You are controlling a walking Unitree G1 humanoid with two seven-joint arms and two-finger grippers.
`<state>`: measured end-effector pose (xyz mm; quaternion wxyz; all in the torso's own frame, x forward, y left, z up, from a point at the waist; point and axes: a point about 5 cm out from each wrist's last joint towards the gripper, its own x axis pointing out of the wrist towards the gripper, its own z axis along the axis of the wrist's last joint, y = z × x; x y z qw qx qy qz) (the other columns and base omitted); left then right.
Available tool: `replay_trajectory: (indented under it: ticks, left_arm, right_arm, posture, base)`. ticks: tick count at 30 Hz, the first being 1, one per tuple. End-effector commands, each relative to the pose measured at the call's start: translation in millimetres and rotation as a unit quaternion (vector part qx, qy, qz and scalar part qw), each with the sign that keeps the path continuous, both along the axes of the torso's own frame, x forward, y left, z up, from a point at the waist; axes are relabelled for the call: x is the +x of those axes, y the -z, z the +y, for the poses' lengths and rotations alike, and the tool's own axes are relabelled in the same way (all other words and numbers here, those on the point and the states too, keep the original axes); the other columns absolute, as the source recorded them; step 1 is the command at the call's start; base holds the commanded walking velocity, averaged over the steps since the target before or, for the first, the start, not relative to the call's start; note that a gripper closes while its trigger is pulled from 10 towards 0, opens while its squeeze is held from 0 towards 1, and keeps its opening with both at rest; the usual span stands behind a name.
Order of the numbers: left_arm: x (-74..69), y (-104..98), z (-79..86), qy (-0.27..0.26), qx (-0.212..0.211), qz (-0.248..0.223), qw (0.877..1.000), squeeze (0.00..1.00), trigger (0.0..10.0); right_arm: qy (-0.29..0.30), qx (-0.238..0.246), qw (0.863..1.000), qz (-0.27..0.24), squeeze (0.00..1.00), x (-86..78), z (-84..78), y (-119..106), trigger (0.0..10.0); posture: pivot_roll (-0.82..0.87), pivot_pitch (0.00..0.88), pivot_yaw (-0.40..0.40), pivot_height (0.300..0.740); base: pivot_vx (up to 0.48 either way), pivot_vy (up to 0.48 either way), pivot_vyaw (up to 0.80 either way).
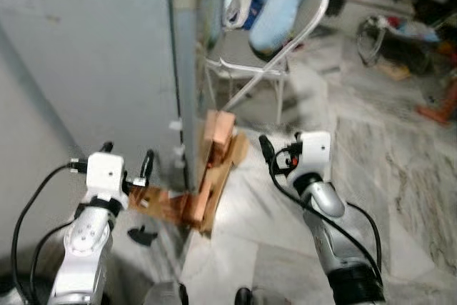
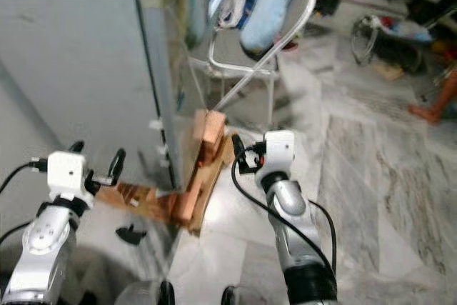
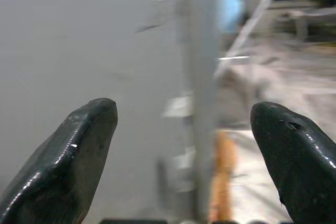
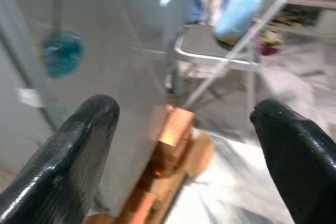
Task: Restocking fridge
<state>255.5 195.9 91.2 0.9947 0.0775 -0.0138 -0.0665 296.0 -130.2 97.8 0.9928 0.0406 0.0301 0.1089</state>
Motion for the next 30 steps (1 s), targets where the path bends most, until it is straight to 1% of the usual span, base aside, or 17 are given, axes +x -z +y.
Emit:
replay_trajectory:
  ticks: [1, 9, 11, 14, 16, 19, 23, 24, 25, 28, 29, 30]
  left_arm:
    - [-0.9, -2, -5.2, 0.014, -0.004, -0.005, 1.000, 0.00, 10.0]
    - [-2.1, -1, -7.7, 0.024, -0.008, -0.005, 1.000, 0.00, 10.0]
    - [-1.9, -1, -7.8, 0.024, -0.010, -0.004, 1.000, 0.00, 10.0]
    - [-1.9, 0, -7.3, 0.018, -0.016, -0.002, 1.000, 0.00, 10.0]
    - [-1.2, 1, -4.4, 0.004, -0.022, -0.002, 1.000, 0.00, 10.0]
    - [2.4, 0, 1.3, -0.019, -0.027, -0.002, 0.999, 0.00, 10.0]
    - [9.7, -1, 12.9, -0.049, -0.041, -0.003, 0.998, 0.00, 10.0]
    - [9.7, -1, 12.9, -0.049, -0.041, -0.003, 0.998, 0.00, 10.0]
    - [15.5, -1, 17.7, -0.064, -0.043, -0.002, 0.997, 0.00, 10.0]
    - [24.8, -1, 22.6, -0.083, -0.043, -0.002, 0.996, 0.00, 10.0]
    - [29.2, -2, 24.2, -0.089, -0.036, -0.004, 0.995, 0.00, 10.0]
    - [29.2, -2, 24.2, -0.089, -0.036, -0.004, 0.995, 0.00, 10.0]
  right_arm:
    - [0.000, -0.003, 1.000, -0.010, 0.00, -0.5, -3.9, -5, 10.0]
    - [-0.008, 0.004, 1.000, -0.011, 0.00, -1.0, -1.4, -5, 10.0]
    - [-0.009, 0.004, 1.000, -0.010, 0.00, -0.9, -1.5, -5, 10.0]
    - [-0.012, 0.002, 1.000, -0.010, 0.00, -0.6, -1.2, -4, 10.0]
    - [-0.013, 0.000, 1.000, -0.011, 0.00, 0.4, -1.1, -4, 10.0]
    - [-0.016, -0.005, 1.000, -0.016, 0.00, 2.3, 0.1, -7, 10.0]
    - [-0.020, -0.009, 0.999, -0.027, 0.00, 5.0, 2.7, -13, 10.0]
    - [-0.020, -0.009, 0.999, -0.027, 0.00, 5.0, 2.7, -13, 10.0]
    - [-0.021, -0.010, 0.999, -0.029, 0.00, 5.0, 3.6, -14, 10.0]
    - [-0.022, -0.009, 0.999, -0.032, 0.00, 3.7, 5.2, -16, 10.0]
    - [-0.023, -0.010, 0.999, -0.033, 0.00, 3.1, 5.7, -16, 10.0]
    - [-0.023, -0.010, 0.999, -0.033, 0.00, 3.1, 5.7, -16, 10.0]
  posture:
    - [0.12, 0.114, -0.090, 0.740]
    - [0.12, 0.113, -0.092, 0.740]
    - [0.12, 0.112, -0.094, 0.740]
    - [0.12, 0.112, -0.096, 0.740]
    - [0.12, 0.112, -0.096, 0.740]
    - [0.12, 0.115, -0.094, 0.740]
    - [0.11, 0.129, -0.082, 0.740]
    - [0.11, 0.129, -0.082, 0.740]
    - [0.10, 0.128, -0.077, 0.740]
    - [0.09, 0.131, -0.073, 0.740]
    - [0.09, 0.130, -0.073, 0.740]
    - [0.09, 0.130, -0.073, 0.740]
  base:
    - [0.345, 0.000, -0.80]
    - [0.382, 0.000, -0.58]
    - [0.352, 0.000, 0.00]
    - [0.000, 0.000, 0.00]
    - [0.000, 0.000, 0.00]
    - [0.000, 0.000, 0.00]
    - [0.000, 0.000, 0.00]
    - [0.000, 0.000, 0.00]
    - [0.000, 0.000, 0.00]
    - [0.000, 0.000, 0.00]
    - [0.000, 0.000, 0.00]
    - [0.000, 0.000, 0.00]
